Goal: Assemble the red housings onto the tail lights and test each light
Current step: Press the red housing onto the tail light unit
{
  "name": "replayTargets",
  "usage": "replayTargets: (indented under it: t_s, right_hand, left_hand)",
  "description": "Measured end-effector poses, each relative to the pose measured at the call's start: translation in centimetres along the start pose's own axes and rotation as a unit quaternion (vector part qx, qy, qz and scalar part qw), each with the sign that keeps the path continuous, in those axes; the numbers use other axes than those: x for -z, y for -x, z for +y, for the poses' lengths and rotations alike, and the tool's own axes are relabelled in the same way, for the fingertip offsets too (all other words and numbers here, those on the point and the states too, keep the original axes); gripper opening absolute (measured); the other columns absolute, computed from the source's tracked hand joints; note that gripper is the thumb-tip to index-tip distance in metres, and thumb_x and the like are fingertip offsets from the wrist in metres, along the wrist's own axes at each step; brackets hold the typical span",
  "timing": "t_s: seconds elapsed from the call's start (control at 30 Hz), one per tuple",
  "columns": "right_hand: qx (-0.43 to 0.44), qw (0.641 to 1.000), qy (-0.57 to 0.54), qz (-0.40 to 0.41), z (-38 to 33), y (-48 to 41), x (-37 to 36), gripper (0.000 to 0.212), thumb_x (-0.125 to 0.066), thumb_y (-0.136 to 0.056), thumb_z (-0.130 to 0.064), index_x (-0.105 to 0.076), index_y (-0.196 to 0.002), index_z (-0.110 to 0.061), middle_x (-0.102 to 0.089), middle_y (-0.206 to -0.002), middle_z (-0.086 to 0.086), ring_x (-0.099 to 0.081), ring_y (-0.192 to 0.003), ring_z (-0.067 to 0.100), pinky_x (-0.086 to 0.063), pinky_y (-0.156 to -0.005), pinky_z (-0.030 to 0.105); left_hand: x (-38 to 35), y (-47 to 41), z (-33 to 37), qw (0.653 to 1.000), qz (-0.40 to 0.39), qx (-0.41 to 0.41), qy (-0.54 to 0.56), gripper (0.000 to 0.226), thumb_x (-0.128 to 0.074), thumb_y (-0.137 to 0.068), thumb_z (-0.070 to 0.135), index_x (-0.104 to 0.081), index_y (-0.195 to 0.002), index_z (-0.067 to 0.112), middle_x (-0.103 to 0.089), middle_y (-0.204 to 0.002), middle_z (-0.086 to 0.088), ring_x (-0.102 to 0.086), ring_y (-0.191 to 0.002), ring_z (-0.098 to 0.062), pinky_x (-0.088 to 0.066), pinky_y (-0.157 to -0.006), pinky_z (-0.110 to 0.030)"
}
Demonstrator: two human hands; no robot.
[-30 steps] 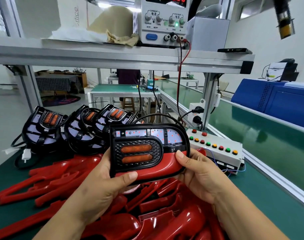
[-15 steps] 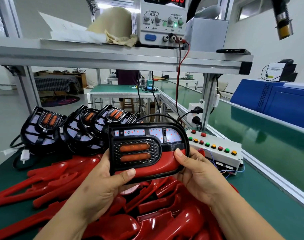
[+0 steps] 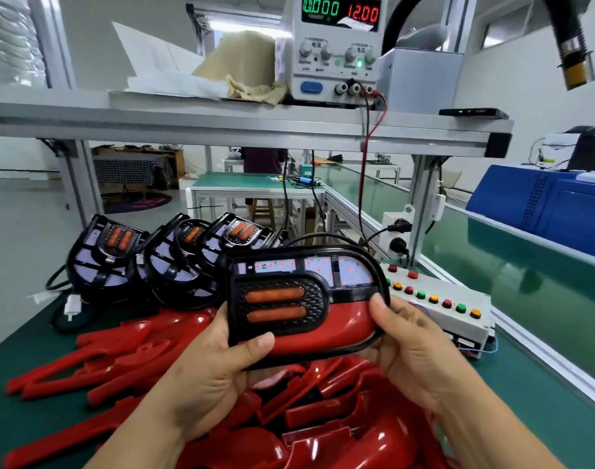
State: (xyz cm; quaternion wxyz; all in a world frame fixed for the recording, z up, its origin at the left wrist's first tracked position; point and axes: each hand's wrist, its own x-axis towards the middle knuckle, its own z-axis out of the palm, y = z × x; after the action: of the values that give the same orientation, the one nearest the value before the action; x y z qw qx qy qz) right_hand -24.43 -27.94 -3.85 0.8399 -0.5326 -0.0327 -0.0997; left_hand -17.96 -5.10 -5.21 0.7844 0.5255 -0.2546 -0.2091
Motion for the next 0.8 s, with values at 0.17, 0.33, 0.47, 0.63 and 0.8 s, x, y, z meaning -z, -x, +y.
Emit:
replayTargets:
  t_s: [0.17,0.33,0.47,0.63,0.8]
  right_hand:
    - [0.007,0.999,0.035,0.018,0.2,-0.3,0.3,0.034,-0.066,-0.074,-0.032,-0.075,-0.097,-0.008,-0.074,-0.089,0.019,-0.072,-0.066,0.023,-0.059,-0.057,0.032]
    - [-0.030,0.996,0.010,0.078,0.5,-0.4,0.0,0.028,-0.060,-0.078,-0.032,-0.078,-0.082,-0.011,-0.074,-0.083,0.016,-0.071,-0.064,0.021,-0.058,-0.054,0.030]
    - [-0.035,0.995,-0.012,0.093,0.5,-0.7,0.2,0.028,-0.061,-0.077,-0.031,-0.076,-0.088,-0.009,-0.074,-0.090,0.019,-0.072,-0.068,0.025,-0.059,-0.063,0.035]
    - [-0.036,0.996,-0.003,0.082,0.7,-0.6,0.1,0.025,-0.063,-0.076,-0.030,-0.078,-0.083,-0.012,-0.074,-0.088,0.018,-0.071,-0.067,0.023,-0.061,-0.062,0.034]
    - [-0.043,0.996,0.004,0.077,0.8,-0.4,-0.1,0.026,-0.064,-0.077,-0.028,-0.077,-0.088,-0.008,-0.073,-0.091,0.020,-0.071,-0.069,0.024,-0.060,-0.064,0.035]
  left_hand:
    - [-0.3,-0.2,-0.2,1.000,0.004,0.013,-0.001,0.055,-0.072,-0.077,0.013,-0.055,-0.128,0.027,-0.067,-0.125,-0.008,-0.066,-0.111,-0.032,-0.059,-0.073,-0.033]
    - [0.3,0.2,1.7,0.978,0.030,0.013,-0.204,0.058,-0.078,-0.072,0.057,-0.058,-0.125,0.045,-0.066,-0.127,0.008,-0.063,-0.117,-0.011,-0.056,-0.091,-0.031]
    - [5.8,0.9,6.4,0.913,0.198,-0.004,-0.356,0.027,-0.074,-0.085,0.035,-0.067,-0.109,0.042,-0.074,-0.104,0.005,-0.071,-0.094,-0.008,-0.057,-0.083,-0.028]
    - [15.8,2.8,9.2,0.728,0.252,0.143,-0.621,0.023,-0.072,-0.087,0.014,-0.070,-0.109,0.019,-0.070,-0.113,-0.004,-0.062,-0.100,-0.017,-0.045,-0.094,-0.029]
    - [20.0,4.6,7.2,0.751,0.173,0.221,-0.597,0.029,-0.079,-0.081,0.016,-0.069,-0.107,0.024,-0.071,-0.105,0.007,-0.066,-0.099,-0.011,-0.047,-0.100,-0.031]
